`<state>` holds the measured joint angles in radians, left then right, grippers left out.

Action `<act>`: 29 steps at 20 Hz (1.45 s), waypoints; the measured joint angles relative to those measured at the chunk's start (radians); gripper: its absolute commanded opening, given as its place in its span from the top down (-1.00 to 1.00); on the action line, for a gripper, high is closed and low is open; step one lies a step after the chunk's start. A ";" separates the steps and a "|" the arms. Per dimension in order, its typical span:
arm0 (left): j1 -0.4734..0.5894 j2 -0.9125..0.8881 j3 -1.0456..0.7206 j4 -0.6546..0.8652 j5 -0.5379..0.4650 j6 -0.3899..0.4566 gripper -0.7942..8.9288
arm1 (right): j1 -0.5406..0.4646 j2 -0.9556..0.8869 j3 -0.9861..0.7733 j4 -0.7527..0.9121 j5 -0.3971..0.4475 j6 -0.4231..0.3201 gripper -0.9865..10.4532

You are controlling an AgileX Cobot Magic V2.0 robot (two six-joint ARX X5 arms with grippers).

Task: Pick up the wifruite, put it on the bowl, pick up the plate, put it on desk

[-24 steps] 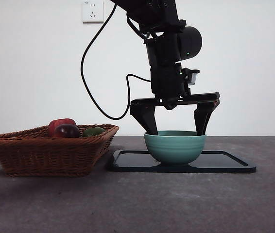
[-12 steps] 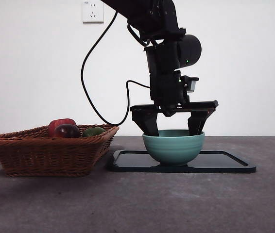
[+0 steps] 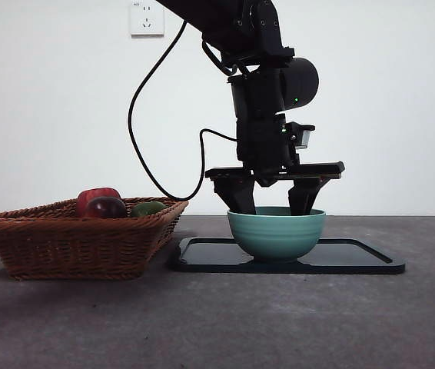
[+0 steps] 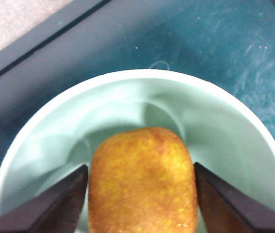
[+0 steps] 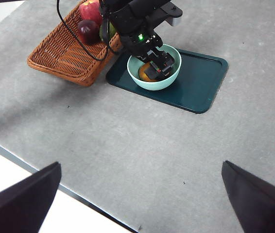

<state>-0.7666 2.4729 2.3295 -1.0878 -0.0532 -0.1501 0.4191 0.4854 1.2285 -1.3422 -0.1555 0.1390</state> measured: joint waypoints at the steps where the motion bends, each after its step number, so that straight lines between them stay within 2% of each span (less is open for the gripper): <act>1: 0.000 0.000 0.000 0.000 0.000 0.001 0.28 | 0.000 0.000 0.000 0.000 0.000 0.000 -0.23; 3: 0.000 0.000 0.000 0.000 0.000 0.003 0.35 | 0.000 0.000 0.000 0.000 0.000 0.000 -0.23; 9: 0.001 0.003 0.023 -0.023 0.000 0.003 0.34 | 0.000 0.000 0.000 0.000 0.000 0.000 -0.23; 18: 0.008 0.009 0.377 -0.311 0.000 0.003 0.34 | 0.000 0.000 0.000 0.000 0.000 0.000 -0.23; 21: 0.008 0.007 0.482 -0.332 0.000 0.003 0.34 | 0.000 0.000 0.000 0.000 0.000 0.000 -0.23; 26: 0.005 -0.021 0.477 -0.335 0.002 0.003 0.34 | 0.000 0.000 0.000 0.000 0.000 0.000 -0.23; 29: -0.012 -0.119 0.420 -0.335 0.004 0.004 0.34 | 0.000 0.000 0.000 0.000 -0.001 0.000 -0.23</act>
<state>-0.7784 2.3543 2.7491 -1.4223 -0.0490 -0.1459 0.4191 0.4854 1.2285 -1.3422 -0.1562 0.1390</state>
